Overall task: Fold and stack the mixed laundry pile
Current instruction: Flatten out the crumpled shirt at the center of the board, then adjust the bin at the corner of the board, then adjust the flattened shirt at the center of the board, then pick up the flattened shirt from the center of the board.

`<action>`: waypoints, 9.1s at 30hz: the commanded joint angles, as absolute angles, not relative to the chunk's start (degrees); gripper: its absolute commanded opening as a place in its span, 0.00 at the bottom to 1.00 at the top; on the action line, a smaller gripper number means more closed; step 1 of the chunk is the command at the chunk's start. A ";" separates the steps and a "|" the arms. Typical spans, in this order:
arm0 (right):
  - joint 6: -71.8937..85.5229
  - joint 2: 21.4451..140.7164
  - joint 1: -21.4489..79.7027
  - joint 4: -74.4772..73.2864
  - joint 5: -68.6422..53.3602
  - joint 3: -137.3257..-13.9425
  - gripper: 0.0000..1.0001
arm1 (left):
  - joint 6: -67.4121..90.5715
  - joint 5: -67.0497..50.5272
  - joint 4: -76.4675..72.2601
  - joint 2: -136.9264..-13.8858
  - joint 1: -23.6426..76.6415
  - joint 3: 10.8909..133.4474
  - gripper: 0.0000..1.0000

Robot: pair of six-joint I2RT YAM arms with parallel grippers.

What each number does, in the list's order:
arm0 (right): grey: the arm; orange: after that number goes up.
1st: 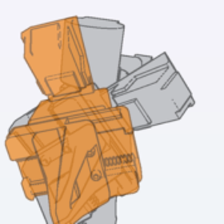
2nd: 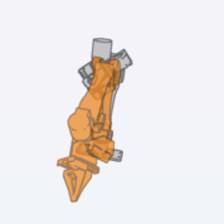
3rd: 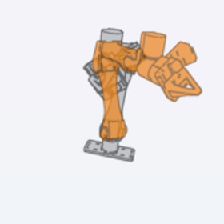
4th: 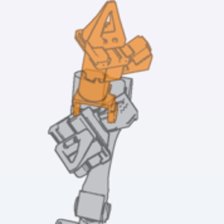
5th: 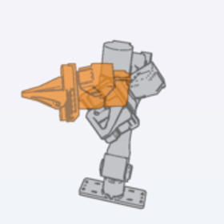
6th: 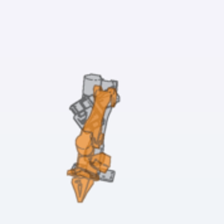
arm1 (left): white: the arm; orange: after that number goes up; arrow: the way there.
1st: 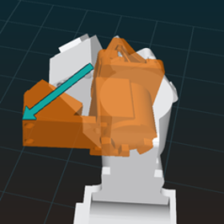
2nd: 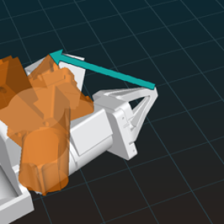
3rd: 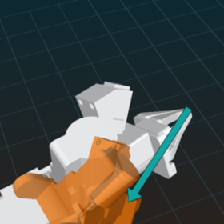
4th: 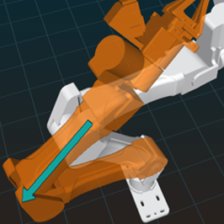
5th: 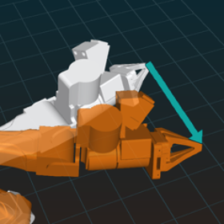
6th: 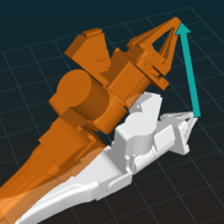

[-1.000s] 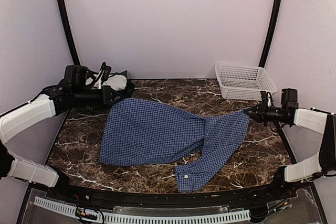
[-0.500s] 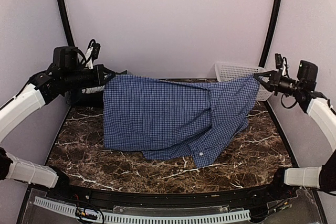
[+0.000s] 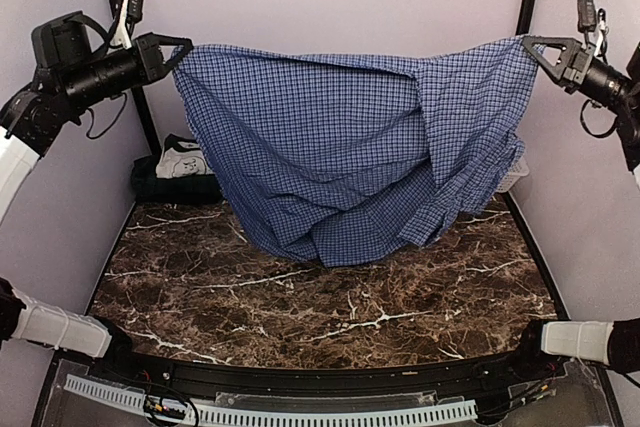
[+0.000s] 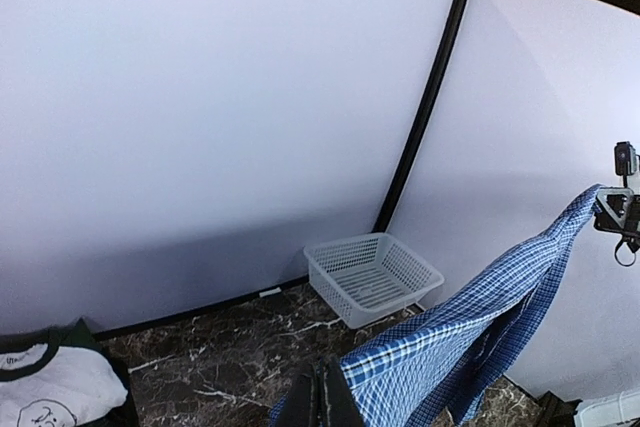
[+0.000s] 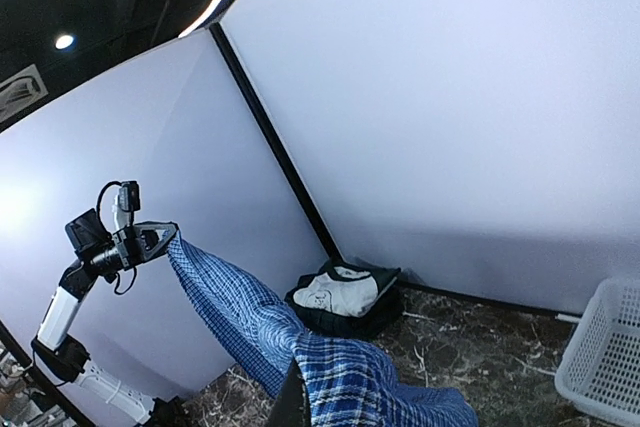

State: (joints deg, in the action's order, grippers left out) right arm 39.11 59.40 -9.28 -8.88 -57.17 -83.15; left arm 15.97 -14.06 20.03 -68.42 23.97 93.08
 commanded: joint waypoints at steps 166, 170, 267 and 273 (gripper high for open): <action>21.38 80.13 21.94 -19.36 -29.36 -53.69 0.40 | -25.55 -16.83 4.51 -110.57 77.30 78.42 0.25; 19.91 85.52 21.16 -17.83 -29.48 -55.84 0.37 | -28.12 -15.78 7.53 -116.04 77.86 82.83 0.24; 16.09 62.52 14.49 -33.81 -33.75 -56.05 0.61 | -13.84 -10.24 -2.38 -122.45 75.76 78.88 0.46; 16.01 62.41 14.50 -33.91 -33.52 -55.99 0.61 | -14.02 -9.46 -0.41 -125.54 75.68 81.18 0.50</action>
